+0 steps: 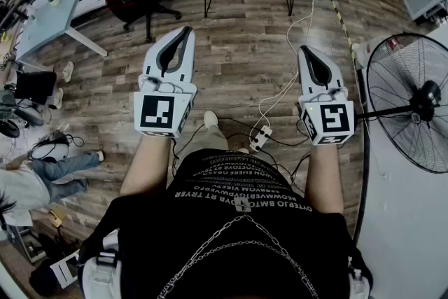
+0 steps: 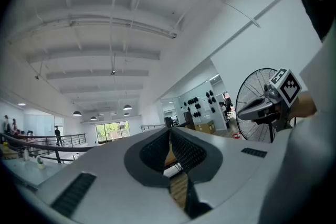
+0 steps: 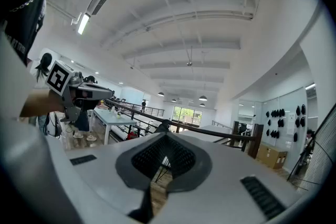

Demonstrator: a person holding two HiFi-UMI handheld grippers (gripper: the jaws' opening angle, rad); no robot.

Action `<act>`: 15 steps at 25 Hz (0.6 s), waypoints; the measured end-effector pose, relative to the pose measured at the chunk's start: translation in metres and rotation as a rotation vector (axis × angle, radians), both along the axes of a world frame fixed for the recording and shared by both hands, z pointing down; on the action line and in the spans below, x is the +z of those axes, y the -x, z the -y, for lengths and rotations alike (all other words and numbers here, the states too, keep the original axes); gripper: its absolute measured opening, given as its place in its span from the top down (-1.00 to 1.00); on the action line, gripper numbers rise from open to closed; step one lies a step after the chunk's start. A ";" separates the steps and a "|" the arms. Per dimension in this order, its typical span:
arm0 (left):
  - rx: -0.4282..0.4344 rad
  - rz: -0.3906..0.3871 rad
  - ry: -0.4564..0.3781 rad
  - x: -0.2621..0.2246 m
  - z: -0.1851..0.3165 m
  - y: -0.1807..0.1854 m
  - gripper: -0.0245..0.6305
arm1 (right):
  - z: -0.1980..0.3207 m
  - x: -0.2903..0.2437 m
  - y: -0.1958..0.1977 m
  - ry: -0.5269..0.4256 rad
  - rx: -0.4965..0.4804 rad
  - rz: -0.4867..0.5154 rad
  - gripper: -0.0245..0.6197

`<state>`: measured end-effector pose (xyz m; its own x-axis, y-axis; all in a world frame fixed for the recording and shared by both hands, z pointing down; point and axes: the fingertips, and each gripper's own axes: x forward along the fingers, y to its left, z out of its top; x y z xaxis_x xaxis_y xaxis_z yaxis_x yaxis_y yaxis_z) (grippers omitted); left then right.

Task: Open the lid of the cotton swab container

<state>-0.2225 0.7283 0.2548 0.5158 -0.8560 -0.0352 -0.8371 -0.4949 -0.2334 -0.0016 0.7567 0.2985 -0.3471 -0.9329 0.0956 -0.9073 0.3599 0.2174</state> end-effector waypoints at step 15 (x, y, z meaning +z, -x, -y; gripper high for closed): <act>-0.031 0.009 0.081 0.062 0.082 0.043 0.82 | 0.075 0.050 0.022 0.054 0.030 0.063 0.88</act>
<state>-0.2653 0.6461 0.3164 0.4888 -0.8715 0.0394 -0.8505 -0.4861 -0.2010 -0.0236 0.6812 0.3485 -0.3262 -0.9370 0.1248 -0.9290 0.3421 0.1409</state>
